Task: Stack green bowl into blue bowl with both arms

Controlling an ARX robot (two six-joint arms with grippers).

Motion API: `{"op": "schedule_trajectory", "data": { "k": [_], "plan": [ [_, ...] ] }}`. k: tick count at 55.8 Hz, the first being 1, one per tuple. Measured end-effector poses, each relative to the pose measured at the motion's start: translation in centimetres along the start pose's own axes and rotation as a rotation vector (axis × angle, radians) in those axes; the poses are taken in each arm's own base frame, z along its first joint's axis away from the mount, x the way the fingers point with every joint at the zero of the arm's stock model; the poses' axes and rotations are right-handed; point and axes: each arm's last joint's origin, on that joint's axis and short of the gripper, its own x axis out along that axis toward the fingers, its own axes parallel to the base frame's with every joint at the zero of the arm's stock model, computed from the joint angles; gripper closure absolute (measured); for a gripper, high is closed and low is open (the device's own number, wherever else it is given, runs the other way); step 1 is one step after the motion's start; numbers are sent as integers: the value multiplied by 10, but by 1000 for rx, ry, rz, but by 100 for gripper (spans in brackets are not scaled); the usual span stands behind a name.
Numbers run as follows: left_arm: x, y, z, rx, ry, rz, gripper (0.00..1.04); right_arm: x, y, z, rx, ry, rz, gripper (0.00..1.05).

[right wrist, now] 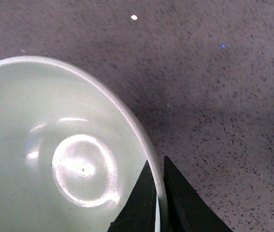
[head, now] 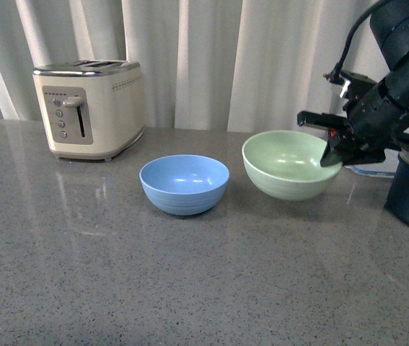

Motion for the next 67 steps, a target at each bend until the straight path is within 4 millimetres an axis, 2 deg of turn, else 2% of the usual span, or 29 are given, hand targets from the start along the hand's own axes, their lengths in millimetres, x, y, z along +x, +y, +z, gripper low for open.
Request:
{"op": "schedule_trajectory", "data": {
  "k": [10, 25, 34, 45, 67],
  "plan": [
    [0, 0, 0, 0, 0, 0, 7, -12, 23, 10, -43, -33, 72, 104],
    [0, 0, 0, 0, 0, 0, 7, -11, 66, 4, -124, -10, 179, 104],
    [0, 0, 0, 0, 0, 0, 7, -9, 82, 6, -156, -14, 228, 104],
    [0, 0, 0, 0, 0, 0, 7, 9, 97, 8, -186, 15, 260, 104],
    [0, 0, 0, 0, 0, 0, 7, 45, 103, 14, -210, 58, 276, 104]
  ]
}}
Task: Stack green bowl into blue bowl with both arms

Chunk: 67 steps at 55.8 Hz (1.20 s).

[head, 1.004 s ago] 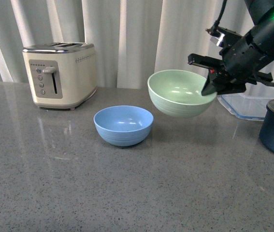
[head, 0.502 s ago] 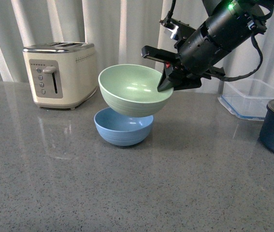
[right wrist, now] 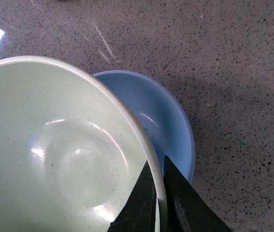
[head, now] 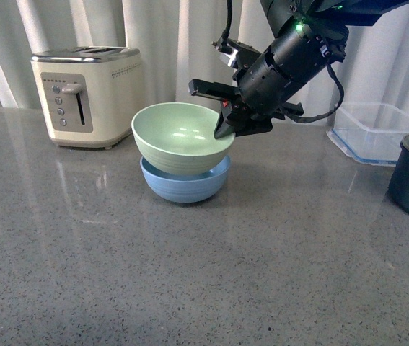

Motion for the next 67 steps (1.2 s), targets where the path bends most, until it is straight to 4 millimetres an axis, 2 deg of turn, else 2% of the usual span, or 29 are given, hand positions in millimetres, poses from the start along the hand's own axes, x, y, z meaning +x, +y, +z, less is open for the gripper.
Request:
{"op": "schedule_trajectory", "data": {
  "k": [24, 31, 41, 44, 49, 51, 58, 62, 67],
  "plan": [
    [0, 0, 0, 0, 0, 0, 7, 19, -6, 2, -20, 12, 6, 102],
    [0, 0, 0, 0, 0, 0, 7, 18, -9, 3, -21, -4, 17, 77],
    [0, 0, 0, 0, 0, 0, 7, 14, -19, -5, -3, -2, 8, 39],
    [0, 0, 0, 0, 0, 0, 7, 6, -22, -6, 8, -11, 1, 26],
    [0, 0, 0, 0, 0, 0, 7, -7, -25, -7, 12, -35, -7, 15],
    [0, 0, 0, 0, 0, 0, 7, -18, -27, -8, 18, -53, -11, 8],
    [0, 0, 0, 0, 0, 0, 7, -67, -38, -18, 31, -129, -53, 10],
    [0, 0, 0, 0, 0, 0, 7, -96, -44, -33, 40, -164, -85, 10],
    [0, 0, 0, 0, 0, 0, 7, -120, -48, -53, 56, -184, -117, 10]
  ]
}}
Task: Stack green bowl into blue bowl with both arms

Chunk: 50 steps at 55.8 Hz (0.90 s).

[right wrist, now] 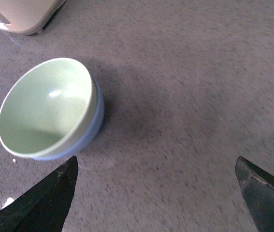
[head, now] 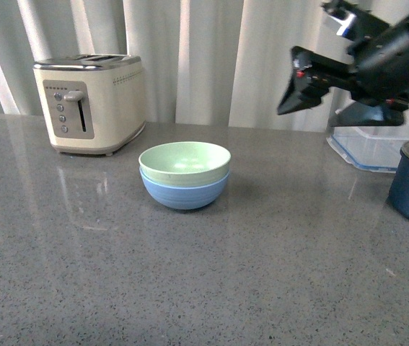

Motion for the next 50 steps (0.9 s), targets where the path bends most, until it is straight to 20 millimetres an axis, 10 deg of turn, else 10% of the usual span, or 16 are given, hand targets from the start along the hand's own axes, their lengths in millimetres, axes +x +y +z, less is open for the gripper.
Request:
{"op": "schedule_trajectory", "data": {
  "k": [17, 23, 33, 50],
  "plan": [
    [0, 0, 0, 0, 0, 1, 7, -127, 0, -149, 107, 66, -194, 10],
    [0, 0, 0, 0, 0, 0, 7, -134, 0, -154, 100, 38, -218, 10],
    [0, 0, 0, 0, 0, 2, 7, -139, -4, -187, -100, -610, -415, 49],
    [0, 0, 0, 0, 0, 1, 7, -151, 2, -216, -121, -662, -414, 101]
  ]
}}
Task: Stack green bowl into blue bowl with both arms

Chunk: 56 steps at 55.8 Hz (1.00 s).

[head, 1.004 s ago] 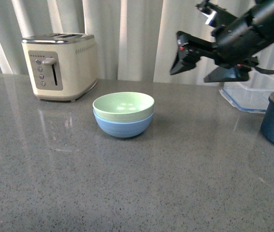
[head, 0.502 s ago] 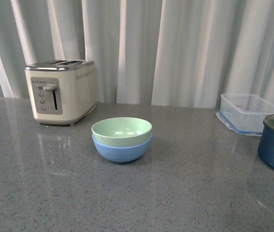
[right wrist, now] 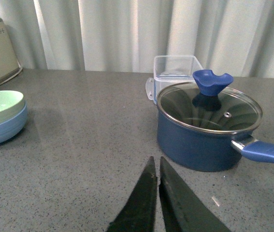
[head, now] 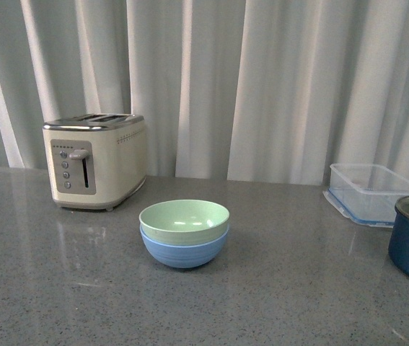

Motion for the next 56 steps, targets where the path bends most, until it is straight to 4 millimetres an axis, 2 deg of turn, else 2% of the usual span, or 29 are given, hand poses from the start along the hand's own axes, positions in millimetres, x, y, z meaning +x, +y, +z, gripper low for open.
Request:
{"op": "schedule_trajectory", "data": {
  "k": [1, 18, 32, 56],
  "plan": [
    [0, 0, 0, 0, 0, 0, 7, -1, 0, -1, 0, -1, -1, 104],
    [0, 0, 0, 0, 0, 0, 7, -24, 0, -12, -2, -3, 0, 104],
    [0, 0, 0, 0, 0, 0, 7, -34, 0, -24, -2, -9, 0, 104],
    [0, 0, 0, 0, 0, 0, 7, -48, 0, -21, -2, -18, 0, 104]
  ]
}}
